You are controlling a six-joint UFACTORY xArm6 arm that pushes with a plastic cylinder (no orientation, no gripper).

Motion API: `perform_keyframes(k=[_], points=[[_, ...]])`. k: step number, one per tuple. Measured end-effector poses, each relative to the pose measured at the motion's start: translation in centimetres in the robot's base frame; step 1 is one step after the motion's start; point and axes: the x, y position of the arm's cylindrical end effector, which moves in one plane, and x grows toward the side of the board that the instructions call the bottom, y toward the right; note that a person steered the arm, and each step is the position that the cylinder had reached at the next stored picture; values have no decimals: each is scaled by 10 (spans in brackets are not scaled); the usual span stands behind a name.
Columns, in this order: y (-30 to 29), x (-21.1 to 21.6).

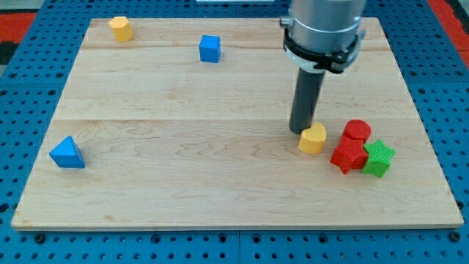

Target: Move the green circle towards the center of the board

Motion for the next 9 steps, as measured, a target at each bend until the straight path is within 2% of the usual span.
perform_keyframes(k=[1, 2, 3, 5, 6, 7, 9], points=[[4, 6], [4, -43], [35, -99], [97, -251], [92, -268], [62, -253], [-33, -241]])
